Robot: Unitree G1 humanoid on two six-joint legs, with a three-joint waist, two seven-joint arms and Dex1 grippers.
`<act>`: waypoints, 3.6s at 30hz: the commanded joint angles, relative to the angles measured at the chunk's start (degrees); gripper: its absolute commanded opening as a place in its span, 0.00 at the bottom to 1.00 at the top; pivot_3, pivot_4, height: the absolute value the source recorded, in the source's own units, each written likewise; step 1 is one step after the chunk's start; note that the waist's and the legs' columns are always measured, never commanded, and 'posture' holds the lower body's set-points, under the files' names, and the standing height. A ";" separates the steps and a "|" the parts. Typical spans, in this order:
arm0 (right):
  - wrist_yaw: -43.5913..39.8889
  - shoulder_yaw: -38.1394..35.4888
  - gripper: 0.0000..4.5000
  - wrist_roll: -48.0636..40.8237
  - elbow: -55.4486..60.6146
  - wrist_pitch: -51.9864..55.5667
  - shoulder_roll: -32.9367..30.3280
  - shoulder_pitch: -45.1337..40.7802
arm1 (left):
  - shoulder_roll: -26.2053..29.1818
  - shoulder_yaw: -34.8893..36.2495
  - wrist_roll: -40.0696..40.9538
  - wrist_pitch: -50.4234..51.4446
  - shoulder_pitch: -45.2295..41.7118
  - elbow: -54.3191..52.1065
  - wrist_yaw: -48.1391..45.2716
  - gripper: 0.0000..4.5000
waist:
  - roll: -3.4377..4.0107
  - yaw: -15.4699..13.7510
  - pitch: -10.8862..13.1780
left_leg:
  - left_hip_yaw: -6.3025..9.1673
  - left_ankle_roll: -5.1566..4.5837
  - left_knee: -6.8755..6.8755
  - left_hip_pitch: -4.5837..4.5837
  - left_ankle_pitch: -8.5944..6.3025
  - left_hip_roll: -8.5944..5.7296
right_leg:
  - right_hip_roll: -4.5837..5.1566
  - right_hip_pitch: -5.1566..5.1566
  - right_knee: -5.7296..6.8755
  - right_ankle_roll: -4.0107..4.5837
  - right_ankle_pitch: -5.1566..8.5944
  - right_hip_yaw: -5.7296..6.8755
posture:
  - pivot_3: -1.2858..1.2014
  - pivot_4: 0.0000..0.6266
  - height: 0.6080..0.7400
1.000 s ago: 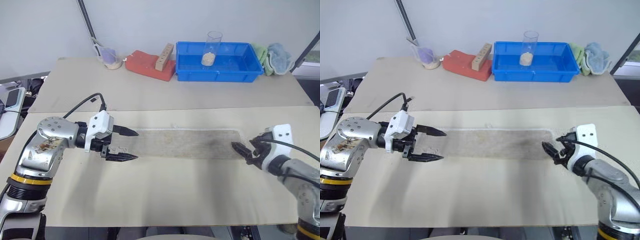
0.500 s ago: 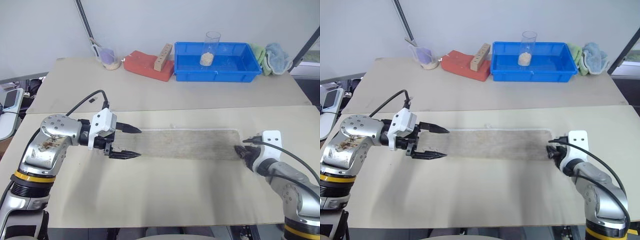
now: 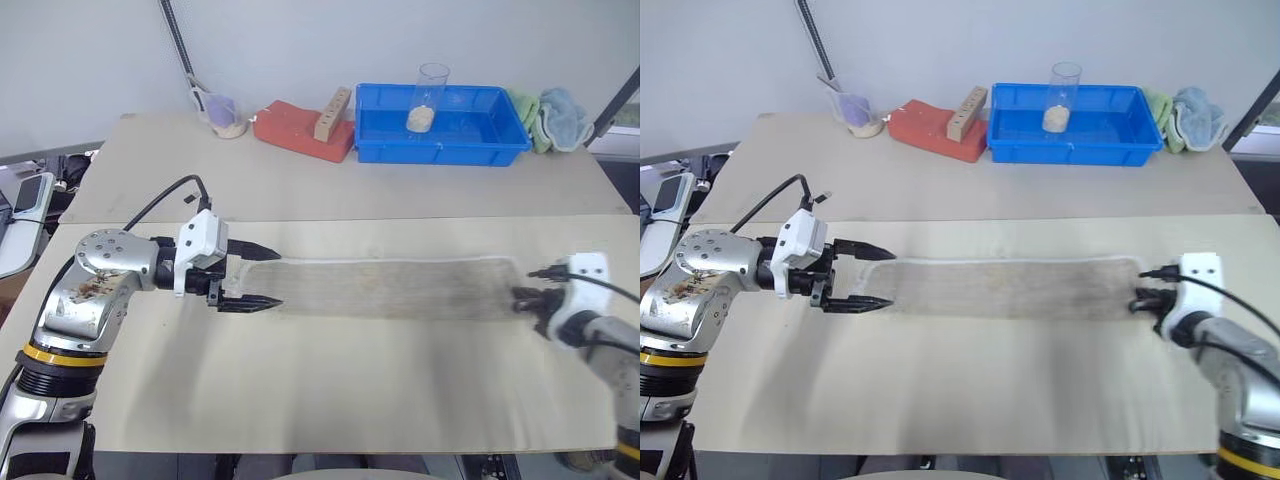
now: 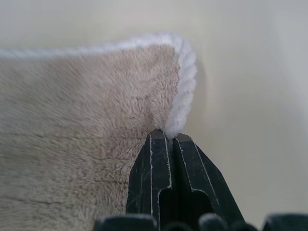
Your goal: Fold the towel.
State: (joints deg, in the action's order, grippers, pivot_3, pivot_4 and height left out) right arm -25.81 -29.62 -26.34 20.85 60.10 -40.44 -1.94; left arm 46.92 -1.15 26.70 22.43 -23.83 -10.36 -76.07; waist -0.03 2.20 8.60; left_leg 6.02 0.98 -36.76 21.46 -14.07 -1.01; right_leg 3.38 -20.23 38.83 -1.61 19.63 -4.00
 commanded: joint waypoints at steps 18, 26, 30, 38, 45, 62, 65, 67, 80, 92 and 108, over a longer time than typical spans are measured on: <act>12.59 24.60 0.01 -8.83 10.50 12.85 20.06 -17.12 | 3.57 4.95 3.33 2.21 3.94 -6.39 3.84 0.88 | -0.03 0.22 0.02 | 0.17 0.02 0.07 0.03 0.01 -0.02 | 0.04 -0.11 0.02 0.00 0.00 0.01 | 0.52 0.24 1.00; 12.91 27.89 0.29 -5.89 9.03 9.04 21.83 -17.82 | 3.46 5.83 2.90 2.03 6.46 -7.18 6.90 0.88 | -0.02 0.41 0.02 | 0.20 0.02 0.11 0.01 0.01 0.01 | 0.00 -0.18 0.08 0.00 0.00 0.02 | 0.52 0.24 1.00; 6.94 30.14 0.62 -7.33 13.46 7.50 16.20 -19.50 | 1.98 9.08 3.50 4.36 9.11 -7.93 13.22 0.88 | -0.02 0.41 0.02 | 0.24 0.02 0.12 0.02 0.01 0.02 | 0.00 -0.22 0.08 0.00 0.00 0.01 | 0.52 0.24 1.00; -8.96 35.84 0.99 -5.90 17.18 -3.37 1.59 -22.66 | -10.68 21.55 8.74 18.99 25.16 -19.07 38.25 0.88 | -0.03 0.63 0.03 | 0.32 0.00 0.17 -0.09 -0.01 0.10 | 0.03 -0.15 -0.05 0.00 0.00 -0.03 | 0.52 0.24 1.00; -17.96 37.46 0.99 -4.47 13.85 -11.74 -2.52 -24.75 | -22.04 21.34 7.42 28.70 28.23 -20.82 57.22 0.88 | -0.23 -0.99 0.09 | 0.29 0.02 0.16 -0.15 0.00 0.03 | 0.13 0.00 -0.08 0.00 0.00 0.02 | 0.52 0.24 1.00; -24.80 34.77 0.99 -7.68 13.98 -11.30 -5.81 -26.34 | -30.23 9.56 3.98 36.42 18.10 -12.84 65.97 0.88 | -0.25 -1.47 0.06 | 0.10 0.04 0.15 -0.09 0.01 -0.03 | 0.09 0.07 -0.27 0.02 -0.01 0.03 | 0.52 0.24 1.00; -25.97 33.81 1.00 -10.06 14.63 -10.04 -7.19 -26.19 | -29.69 7.93 3.80 39.55 17.74 -12.43 66.20 0.69 | -0.23 -1.60 0.05 | 0.11 0.05 0.15 -0.10 0.01 -0.06 | 0.13 0.11 -0.30 0.01 -0.01 0.03 | 0.52 0.24 1.00; -26.89 33.23 1.00 -11.63 15.11 -9.44 -8.20 -25.97 | -29.36 7.28 3.84 41.21 17.42 -12.38 66.21 0.52 | -0.20 -1.61 0.03 | 0.11 0.04 0.15 -0.10 0.01 -0.06 | 0.13 0.12 -0.32 0.02 -0.01 0.03 | 0.52 0.24 1.00; -27.97 29.20 1.00 -15.47 15.72 -7.86 -12.92 -25.99 | -30.63 9.59 8.12 46.51 10.38 -16.32 65.01 0.00 | -0.21 -2.43 0.03 | 0.10 0.05 0.14 -0.01 0.01 -0.07 | 0.15 0.16 -0.48 0.01 -0.01 0.04 | 0.52 0.24 1.00; -35.88 12.46 1.00 -18.87 16.16 -4.95 -29.54 -12.69 | -28.09 -3.83 13.10 48.74 -8.00 -13.80 52.78 0.00 | -0.30 -2.40 0.10 | 0.09 0.05 0.05 0.34 0.02 -0.08 | 0.04 0.10 -0.74 0.00 -0.03 0.06 | 0.52 0.24 1.00; -36.34 -8.40 1.00 -20.07 22.91 1.82 -30.76 4.74 | -49.50 -15.35 1.42 34.47 -17.94 2.30 57.62 0.00 | -0.51 -2.73 0.23 | -0.03 0.06 -0.11 0.62 0.04 -0.12 | 0.03 0.18 -0.76 -0.04 -0.04 -0.01 | 0.52 0.24 1.00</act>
State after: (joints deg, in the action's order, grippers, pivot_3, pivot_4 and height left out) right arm -61.98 -35.25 -46.11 42.92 61.53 -71.03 2.85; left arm -1.77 -14.56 29.02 58.70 -41.35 -7.82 -17.53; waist -0.54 -0.53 8.83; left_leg 5.99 1.04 -36.89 22.04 -14.03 -1.15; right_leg 3.42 -20.05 38.05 -1.67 19.58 -4.01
